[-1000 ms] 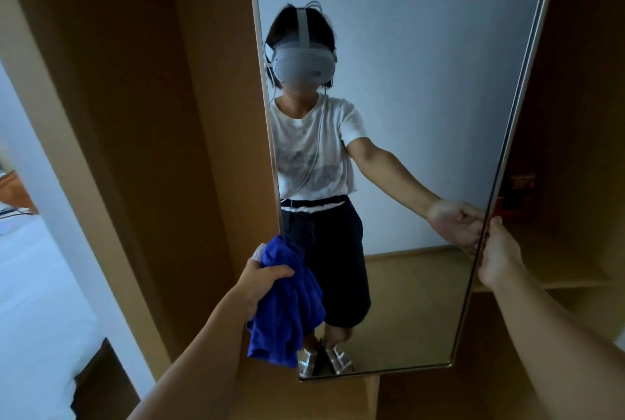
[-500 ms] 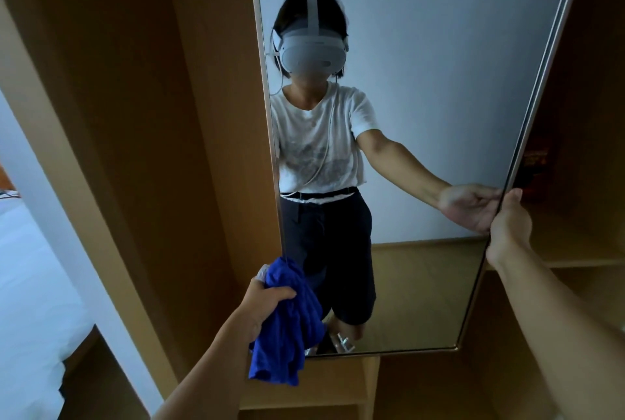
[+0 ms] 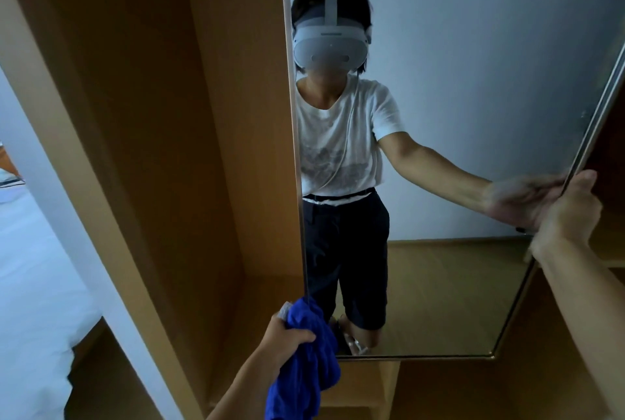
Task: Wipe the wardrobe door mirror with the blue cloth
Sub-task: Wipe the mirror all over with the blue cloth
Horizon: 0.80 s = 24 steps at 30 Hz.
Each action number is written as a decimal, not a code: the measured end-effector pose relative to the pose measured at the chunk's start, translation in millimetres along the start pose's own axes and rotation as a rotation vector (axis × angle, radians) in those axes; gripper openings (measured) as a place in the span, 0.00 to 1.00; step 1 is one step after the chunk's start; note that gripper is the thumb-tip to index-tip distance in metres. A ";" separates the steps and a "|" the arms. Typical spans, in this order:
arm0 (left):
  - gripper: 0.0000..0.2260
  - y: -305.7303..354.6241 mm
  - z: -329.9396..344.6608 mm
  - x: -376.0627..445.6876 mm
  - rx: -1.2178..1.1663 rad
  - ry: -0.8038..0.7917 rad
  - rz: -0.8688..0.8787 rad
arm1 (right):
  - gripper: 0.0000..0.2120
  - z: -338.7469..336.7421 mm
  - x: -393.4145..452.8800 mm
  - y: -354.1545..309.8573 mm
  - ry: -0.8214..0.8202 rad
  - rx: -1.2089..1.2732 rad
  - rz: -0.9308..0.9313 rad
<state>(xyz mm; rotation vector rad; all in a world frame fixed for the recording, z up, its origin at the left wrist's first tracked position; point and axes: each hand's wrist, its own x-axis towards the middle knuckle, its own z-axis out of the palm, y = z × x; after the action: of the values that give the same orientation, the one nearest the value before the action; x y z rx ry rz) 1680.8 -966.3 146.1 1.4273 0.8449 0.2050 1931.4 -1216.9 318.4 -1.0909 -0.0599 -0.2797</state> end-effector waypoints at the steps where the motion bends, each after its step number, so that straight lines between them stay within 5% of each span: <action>1: 0.16 -6.0 0.6 3.3 0.010 -0.005 -0.018 | 0.16 -0.4 2.1 2.6 0.011 0.011 -0.018; 14: 0.14 -64.9 17.1 24.7 -0.037 0.073 -0.130 | 0.20 17.0 -18.6 -8.5 0.037 0.038 -0.061; 20: 0.14 -91.3 46.7 30.6 -0.441 0.171 -0.319 | 0.16 11.3 -14.6 -4.2 0.090 0.026 -0.128; 24: 0.12 -91.9 70.0 23.7 -0.763 0.050 -0.381 | 0.16 11.9 -8.1 -2.0 0.096 0.034 -0.113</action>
<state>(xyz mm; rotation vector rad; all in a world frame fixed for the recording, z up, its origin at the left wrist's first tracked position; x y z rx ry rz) 1708.3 -1023.5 46.7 0.5403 0.9283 0.2381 1924.2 -1205.7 324.1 -1.0401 -0.0405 -0.4313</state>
